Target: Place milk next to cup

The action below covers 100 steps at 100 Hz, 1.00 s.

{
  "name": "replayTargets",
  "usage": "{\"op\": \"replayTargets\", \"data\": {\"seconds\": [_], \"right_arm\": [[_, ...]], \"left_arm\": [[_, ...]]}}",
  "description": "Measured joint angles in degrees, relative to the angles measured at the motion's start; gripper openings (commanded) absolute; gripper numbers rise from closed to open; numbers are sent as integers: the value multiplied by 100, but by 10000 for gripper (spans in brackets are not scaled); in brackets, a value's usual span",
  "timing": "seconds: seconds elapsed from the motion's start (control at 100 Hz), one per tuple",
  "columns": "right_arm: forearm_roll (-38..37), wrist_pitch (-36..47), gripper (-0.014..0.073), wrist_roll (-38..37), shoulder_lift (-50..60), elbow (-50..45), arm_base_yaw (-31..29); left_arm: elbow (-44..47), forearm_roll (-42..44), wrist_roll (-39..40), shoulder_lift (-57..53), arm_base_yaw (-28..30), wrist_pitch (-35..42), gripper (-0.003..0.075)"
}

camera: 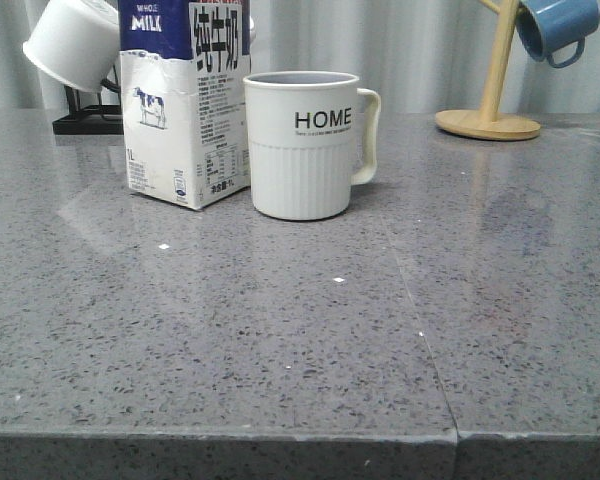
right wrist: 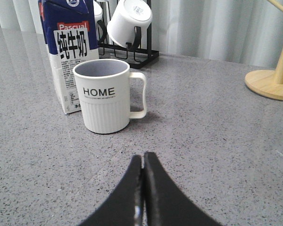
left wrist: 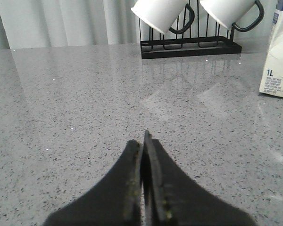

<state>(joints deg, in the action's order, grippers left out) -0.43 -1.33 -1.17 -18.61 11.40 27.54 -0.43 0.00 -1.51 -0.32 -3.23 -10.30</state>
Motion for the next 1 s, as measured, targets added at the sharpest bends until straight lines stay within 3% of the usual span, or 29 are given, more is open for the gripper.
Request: {"op": "replayTargets", "data": {"seconds": [0.86,1.0], "right_arm": [[-55,12,-66,25,0,-11,0],[-52,202,-66,34,11,-174,-290]], "left_arm": [[0,50,0,0,0,0,-20],[0,50,8,0,0,0,-20]]}}
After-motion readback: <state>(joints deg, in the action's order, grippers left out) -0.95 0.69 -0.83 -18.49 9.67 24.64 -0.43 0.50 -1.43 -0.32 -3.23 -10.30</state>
